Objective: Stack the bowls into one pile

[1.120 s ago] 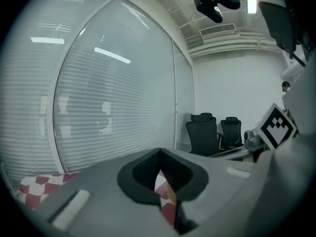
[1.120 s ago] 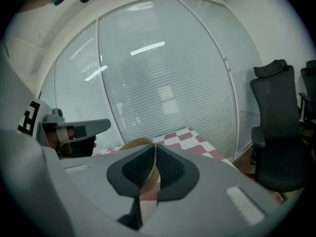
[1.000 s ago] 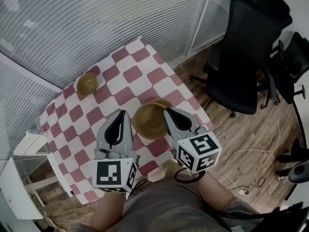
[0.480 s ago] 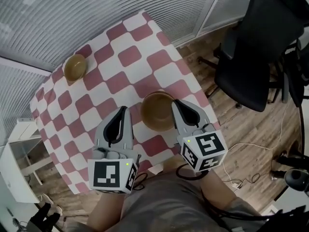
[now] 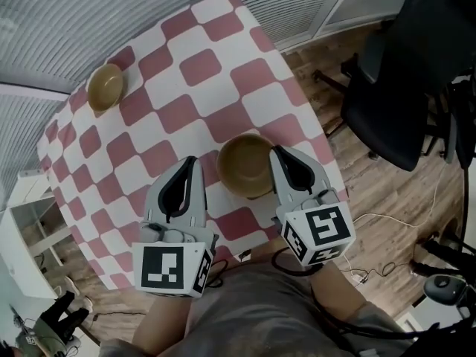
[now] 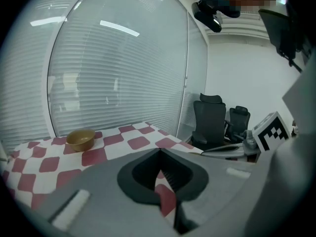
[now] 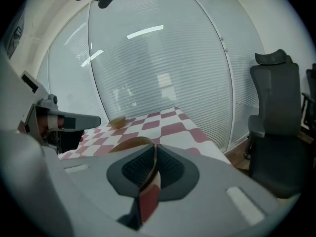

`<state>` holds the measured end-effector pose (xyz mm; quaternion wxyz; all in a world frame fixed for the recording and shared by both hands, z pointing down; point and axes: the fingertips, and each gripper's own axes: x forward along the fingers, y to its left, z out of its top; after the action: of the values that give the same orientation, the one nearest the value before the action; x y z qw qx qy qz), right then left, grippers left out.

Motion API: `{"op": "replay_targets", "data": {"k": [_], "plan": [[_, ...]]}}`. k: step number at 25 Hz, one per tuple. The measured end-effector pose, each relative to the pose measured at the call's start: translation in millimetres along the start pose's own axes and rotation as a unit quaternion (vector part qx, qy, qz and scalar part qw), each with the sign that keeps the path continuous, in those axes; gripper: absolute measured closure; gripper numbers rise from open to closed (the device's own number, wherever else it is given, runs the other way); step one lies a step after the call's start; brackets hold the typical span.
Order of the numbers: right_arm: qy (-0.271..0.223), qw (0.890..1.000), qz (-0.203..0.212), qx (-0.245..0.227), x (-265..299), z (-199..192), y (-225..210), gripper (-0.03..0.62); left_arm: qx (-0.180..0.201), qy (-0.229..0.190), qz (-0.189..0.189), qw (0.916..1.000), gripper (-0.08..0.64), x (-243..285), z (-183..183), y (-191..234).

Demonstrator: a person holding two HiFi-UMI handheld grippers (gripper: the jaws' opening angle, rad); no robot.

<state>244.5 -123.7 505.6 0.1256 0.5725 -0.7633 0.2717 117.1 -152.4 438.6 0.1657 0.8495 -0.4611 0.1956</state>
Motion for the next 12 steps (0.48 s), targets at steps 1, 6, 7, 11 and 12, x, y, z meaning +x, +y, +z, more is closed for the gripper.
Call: {"op": "replay_targets", "data": {"k": [1,6,7,11,12], "plan": [[0.002,1.000,-0.002,-0.006,0.1,-0.5,0.4,0.551,-0.001,0.002,0.000,1.0000,0.560,0.9,-1.4,0.4],[0.006,0.998,-0.012,-0.059,1.4,0.2,3.9,0.543,-0.005,0.005,0.000,1.0000,0.560,4.9,-2.5,1.3],[0.006,0.998,-0.013,-0.065,1.3,0.5,3.8,0.541,-0.005,0.005,-0.001,1.0000,0.560,5.5,-2.1,0.8],[0.004,0.997,-0.011,-0.072,0.4,1.5,4.3,0.516,-0.006,0.004,-0.002,1.0000,0.560,5.4,-1.7,-0.4],[0.003,0.997,-0.010,-0.073,0.0,2.0,5.1,0.511,-0.006,0.004,-0.001,1.0000,0.560,4.9,-1.8,-0.2]]}}
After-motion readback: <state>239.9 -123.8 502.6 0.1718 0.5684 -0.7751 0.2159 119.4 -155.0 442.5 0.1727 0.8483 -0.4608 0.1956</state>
